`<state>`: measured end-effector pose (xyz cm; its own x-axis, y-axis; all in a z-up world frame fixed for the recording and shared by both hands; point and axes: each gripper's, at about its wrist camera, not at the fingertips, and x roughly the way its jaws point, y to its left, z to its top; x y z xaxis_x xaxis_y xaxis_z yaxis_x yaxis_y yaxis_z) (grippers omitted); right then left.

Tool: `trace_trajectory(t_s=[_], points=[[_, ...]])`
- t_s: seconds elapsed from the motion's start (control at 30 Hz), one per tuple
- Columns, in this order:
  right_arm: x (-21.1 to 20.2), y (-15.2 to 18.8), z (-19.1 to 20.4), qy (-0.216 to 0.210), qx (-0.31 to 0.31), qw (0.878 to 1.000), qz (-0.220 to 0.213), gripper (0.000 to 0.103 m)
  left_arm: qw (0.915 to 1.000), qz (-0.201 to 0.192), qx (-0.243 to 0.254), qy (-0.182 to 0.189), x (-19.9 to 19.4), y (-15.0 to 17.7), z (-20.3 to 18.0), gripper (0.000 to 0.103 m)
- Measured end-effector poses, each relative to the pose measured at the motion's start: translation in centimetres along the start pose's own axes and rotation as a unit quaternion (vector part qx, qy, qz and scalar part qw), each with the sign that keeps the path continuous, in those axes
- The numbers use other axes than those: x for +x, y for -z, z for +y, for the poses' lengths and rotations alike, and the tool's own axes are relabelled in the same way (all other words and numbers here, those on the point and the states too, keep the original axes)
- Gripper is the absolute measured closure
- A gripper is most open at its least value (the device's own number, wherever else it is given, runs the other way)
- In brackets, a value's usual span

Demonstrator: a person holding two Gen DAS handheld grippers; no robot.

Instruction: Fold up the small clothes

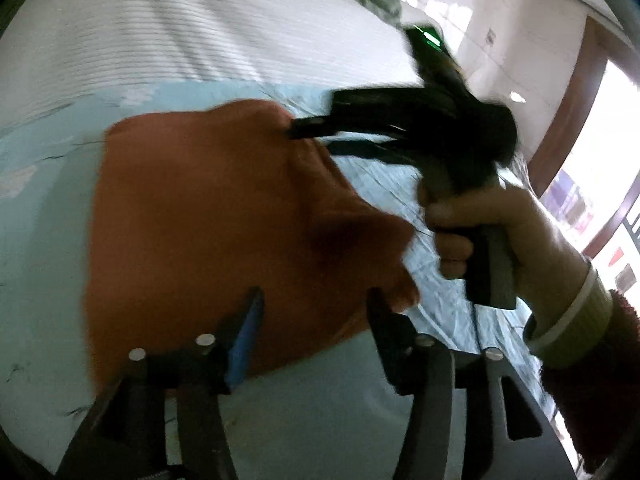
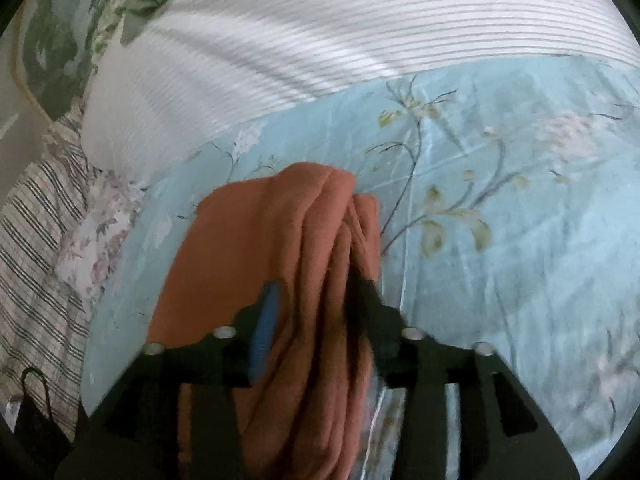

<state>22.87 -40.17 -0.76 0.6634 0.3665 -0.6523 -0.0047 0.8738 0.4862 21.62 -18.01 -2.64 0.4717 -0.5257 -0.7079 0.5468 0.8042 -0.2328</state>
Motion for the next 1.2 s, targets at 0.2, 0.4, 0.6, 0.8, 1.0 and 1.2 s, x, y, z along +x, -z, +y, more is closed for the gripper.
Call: trace_trajectory(t_s=[0.2, 0.4, 0.6, 0.8, 1.0, 1.2], points=[[-1.1, 2.5, 1.3, -0.013, -0.013, 1.000, 0.020, 0.024, 0.9960, -0.017, -0.076, -0.044, -3.1, -1.2, 7.4, 0.025], [0.0, 3.7, -0.4, -0.041, 0.031, 0.998, 0.045, 0.024, 0.9870, 0.027, -0.158, -0.012, -0.4, -2.5, 14.0, 0.025], [1.5, 3.5, -1.7, -0.065, 0.060, 0.994, 0.061, 0.024, 0.9727, 0.071, -0.215, 0.050, 4.4, -2.8, 16.9, 0.025], [3.6, 3.1, -2.0, -0.089, 0.061, 0.991, 0.079, 0.024, 0.9700, 0.082, -0.215, 0.077, 6.9, -3.4, 17.9, 0.043], [5.5, 3.4, -0.5, -0.086, 0.060, 0.989, 0.107, 0.072, 0.9725, 0.074, -0.203, 0.088, 7.3, -3.7, 18.2, 0.071], [3.6, 4.6, 3.3, -0.106, 0.040, 0.990, 0.085, 0.077, 0.9777, 0.044, -0.183, 0.093, 2.6, -3.3, 17.3, 0.075]])
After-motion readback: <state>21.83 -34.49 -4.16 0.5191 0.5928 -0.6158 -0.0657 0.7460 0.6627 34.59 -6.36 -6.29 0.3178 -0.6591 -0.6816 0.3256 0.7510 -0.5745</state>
